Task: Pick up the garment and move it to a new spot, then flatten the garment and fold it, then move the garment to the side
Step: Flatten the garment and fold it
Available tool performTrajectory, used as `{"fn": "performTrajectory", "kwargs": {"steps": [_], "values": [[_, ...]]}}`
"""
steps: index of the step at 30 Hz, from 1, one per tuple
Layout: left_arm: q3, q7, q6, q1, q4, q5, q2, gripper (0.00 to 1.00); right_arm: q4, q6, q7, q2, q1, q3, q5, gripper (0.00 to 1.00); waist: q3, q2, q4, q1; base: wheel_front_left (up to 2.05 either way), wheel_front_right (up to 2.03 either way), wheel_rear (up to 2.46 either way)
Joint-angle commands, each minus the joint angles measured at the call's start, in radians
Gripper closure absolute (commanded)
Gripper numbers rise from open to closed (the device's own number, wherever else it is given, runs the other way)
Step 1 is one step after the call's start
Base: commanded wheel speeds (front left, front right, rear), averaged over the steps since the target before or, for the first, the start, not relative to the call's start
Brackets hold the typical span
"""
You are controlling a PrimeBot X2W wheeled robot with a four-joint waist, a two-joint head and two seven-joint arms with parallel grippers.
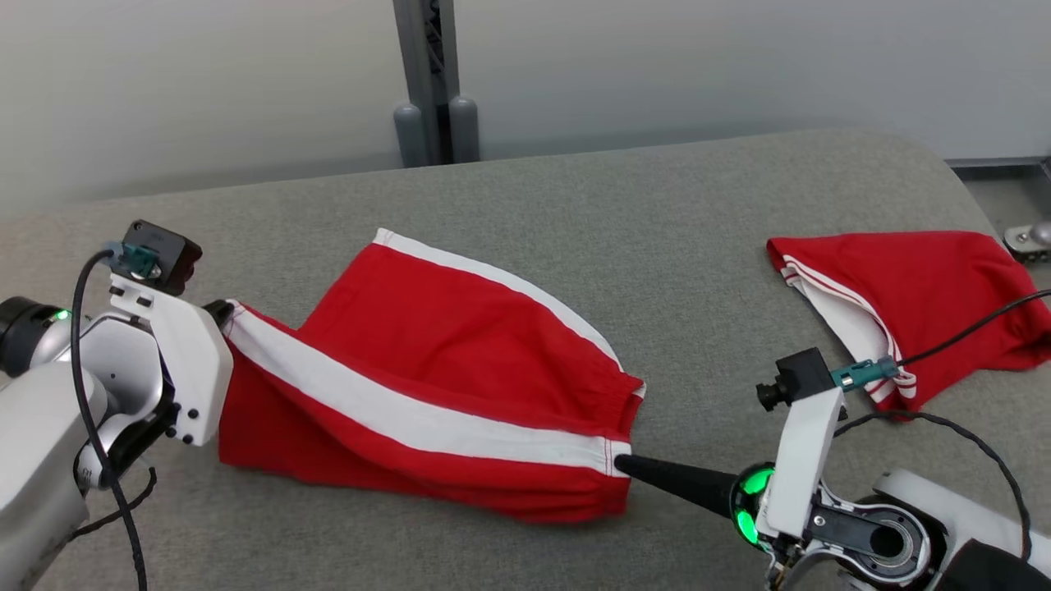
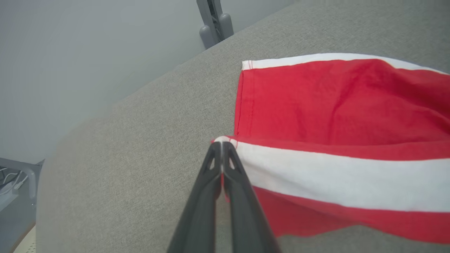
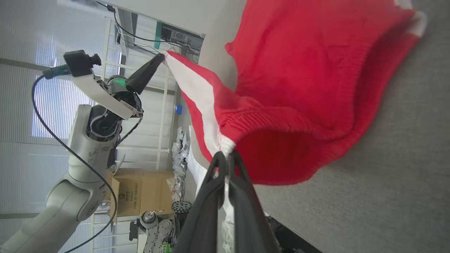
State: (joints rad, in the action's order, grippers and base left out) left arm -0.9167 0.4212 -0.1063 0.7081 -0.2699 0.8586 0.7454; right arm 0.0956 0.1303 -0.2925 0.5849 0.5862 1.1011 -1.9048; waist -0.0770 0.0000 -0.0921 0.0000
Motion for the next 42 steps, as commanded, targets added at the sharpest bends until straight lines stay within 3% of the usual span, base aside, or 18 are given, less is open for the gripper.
{"fn": "performTrajectory", "kwargs": {"steps": [1, 10, 23, 42], "values": [[0.006, -0.004, -0.003, 0.019, -0.013, -0.008, -0.005, 1.00, 0.010, 0.001, 0.010, -0.010, 0.009, -0.013, -0.001, 1.00, -0.041, 0.0000, -0.041, 0.0000, 0.00, 0.00, 0.00], [0.032, -0.064, 0.007, 0.135, -0.169, -0.034, -0.081, 1.00, 0.096, 0.001, 0.019, -0.147, 0.041, -0.110, 0.022, 1.00, -0.138, 0.0000, -0.122, 0.0000, 0.00, 0.00, 0.00], [0.039, -0.172, 0.032, 0.265, -0.413, -0.073, -0.176, 1.00, 0.200, 0.002, 0.011, -0.277, 0.034, -0.261, 0.107, 1.00, -0.244, 0.0000, -0.213, 0.0000, 0.00, 0.00, 0.00], [0.025, -0.278, 0.064, 0.373, -0.654, -0.109, -0.236, 1.00, 0.244, 0.002, -0.012, -0.388, 0.009, -0.409, 0.209, 1.00, -0.308, 0.0000, -0.268, 0.0000, 0.00, 0.00, 0.00]]}}
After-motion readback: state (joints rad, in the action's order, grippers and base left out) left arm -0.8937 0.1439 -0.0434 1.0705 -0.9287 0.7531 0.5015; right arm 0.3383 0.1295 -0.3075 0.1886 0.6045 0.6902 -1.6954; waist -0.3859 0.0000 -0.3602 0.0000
